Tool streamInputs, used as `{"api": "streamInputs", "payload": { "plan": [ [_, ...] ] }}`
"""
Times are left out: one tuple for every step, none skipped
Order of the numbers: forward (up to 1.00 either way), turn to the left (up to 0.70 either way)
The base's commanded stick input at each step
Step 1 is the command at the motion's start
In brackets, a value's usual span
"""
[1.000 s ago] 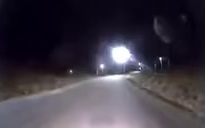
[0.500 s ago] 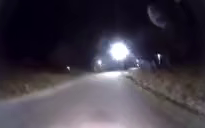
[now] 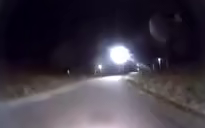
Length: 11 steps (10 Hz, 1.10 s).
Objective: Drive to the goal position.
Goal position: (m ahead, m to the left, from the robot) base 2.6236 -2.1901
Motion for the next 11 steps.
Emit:
{"api": "streamInputs", "payload": {
  "plan": [
    [0.85,0.0],
    [0.85,0.0],
    [0.85,0.0],
    [0.85,0.0],
    [0.85,0.0],
    [0.85,0.0],
    [0.85,0.0],
    [0.85,0.0],
    [0.85,0.0],
    [0.85,0.0],
    [0.85,0.0]
  ]
}}
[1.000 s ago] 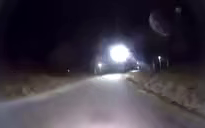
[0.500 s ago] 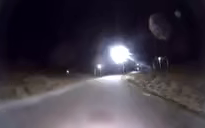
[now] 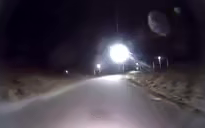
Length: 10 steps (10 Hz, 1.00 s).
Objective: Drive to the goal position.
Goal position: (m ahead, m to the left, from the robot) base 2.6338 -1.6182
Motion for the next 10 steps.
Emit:
{"api": "streamInputs", "payload": {
  "plan": [
    [0.85,-0.04],
    [0.85,-0.28],
    [0.85,-0.21],
    [0.85,-0.09],
    [0.85,-0.05],
    [0.85,-0.02],
    [0.85,0.0],
    [0.85,0.0],
    [0.85,0.0],
    [0.85,0.0]
  ]
}}
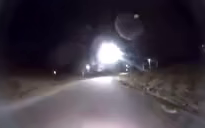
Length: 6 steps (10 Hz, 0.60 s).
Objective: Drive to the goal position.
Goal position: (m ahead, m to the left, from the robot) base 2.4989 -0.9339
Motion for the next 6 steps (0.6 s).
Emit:
{"api": "streamInputs", "payload": {
  "plan": [
    [0.85,0.0],
    [0.85,0.0],
    [0.85,0.0],
    [0.85,0.0],
    [0.85,0.0],
    [0.85,0.0]
  ]
}}
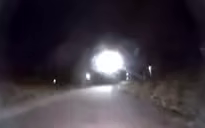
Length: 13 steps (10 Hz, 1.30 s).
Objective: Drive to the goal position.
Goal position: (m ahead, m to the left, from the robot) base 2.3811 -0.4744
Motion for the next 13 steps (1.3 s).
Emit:
{"api": "streamInputs", "payload": {
  "plan": [
    [0.85,0.0],
    [0.85,0.0],
    [0.85,0.0],
    [0.85,0.0],
    [0.85,0.0],
    [0.85,0.0],
    [0.85,0.0],
    [0.85,0.0],
    [0.85,0.0],
    [0.85,0.0],
    [0.85,0.0],
    [0.85,0.0],
    [0.85,0.0]
  ]
}}
